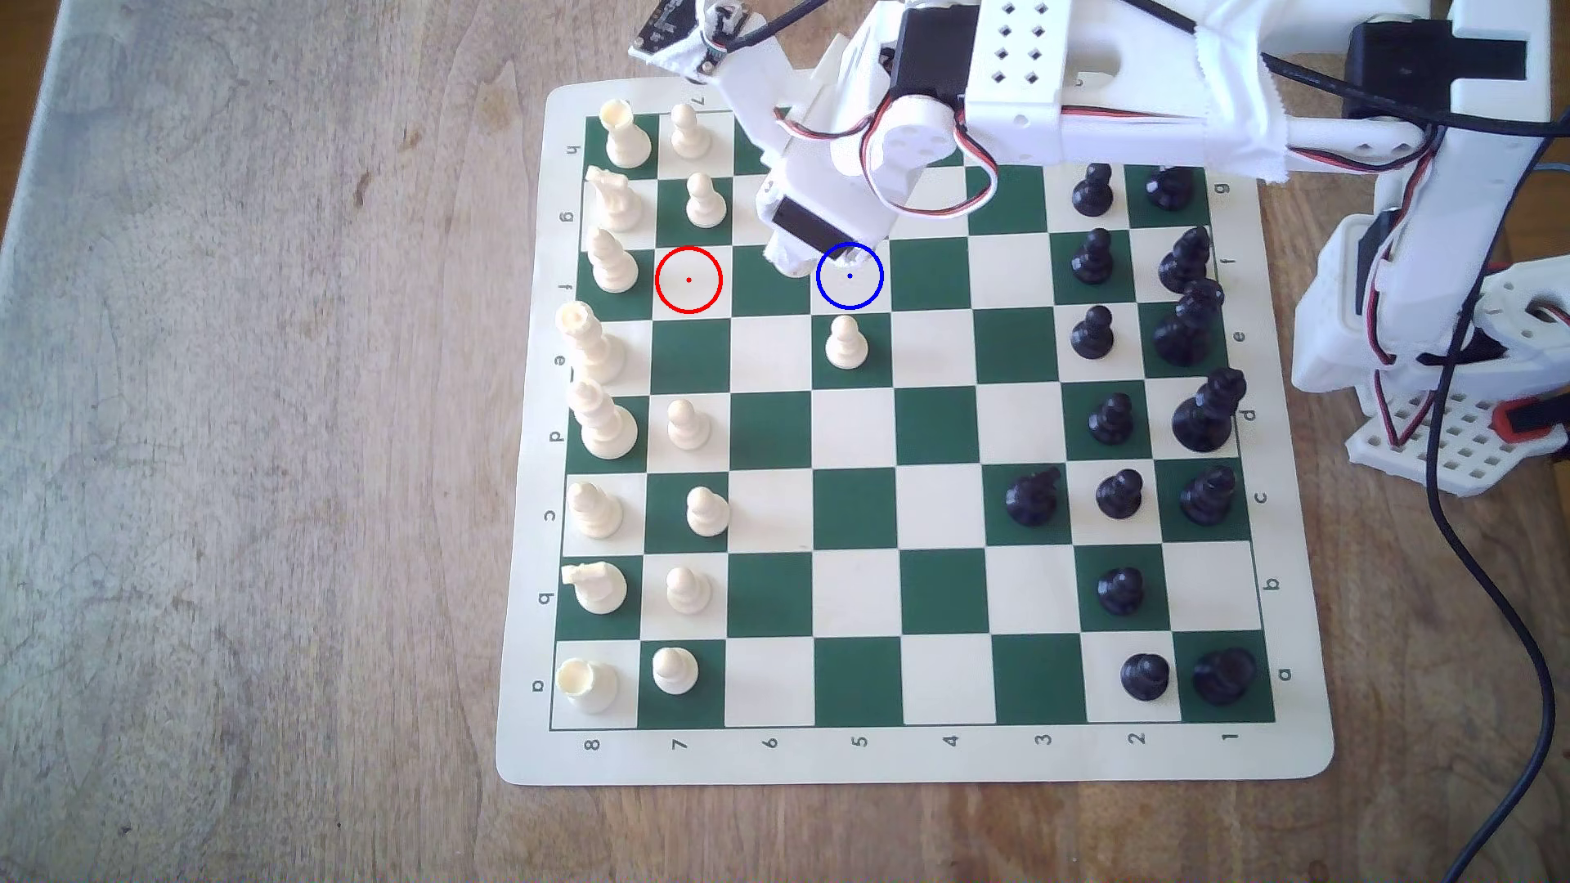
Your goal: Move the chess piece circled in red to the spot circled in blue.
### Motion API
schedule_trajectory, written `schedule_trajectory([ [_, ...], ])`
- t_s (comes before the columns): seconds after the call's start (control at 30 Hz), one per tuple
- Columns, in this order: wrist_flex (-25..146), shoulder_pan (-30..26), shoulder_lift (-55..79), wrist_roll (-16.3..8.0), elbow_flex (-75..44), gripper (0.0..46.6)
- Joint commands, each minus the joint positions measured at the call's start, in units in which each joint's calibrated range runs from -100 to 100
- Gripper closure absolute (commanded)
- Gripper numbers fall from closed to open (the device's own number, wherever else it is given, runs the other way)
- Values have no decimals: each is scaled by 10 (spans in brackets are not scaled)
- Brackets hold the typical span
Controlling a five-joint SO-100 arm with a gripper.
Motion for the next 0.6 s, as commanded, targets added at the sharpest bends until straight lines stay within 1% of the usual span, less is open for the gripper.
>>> schedule_trajectory([
  [0.0,-8,6,-77,5,15,464],
  [0.33,-46,17,-67,6,94,464],
  [0.57,-65,24,-48,6,108,464],
])
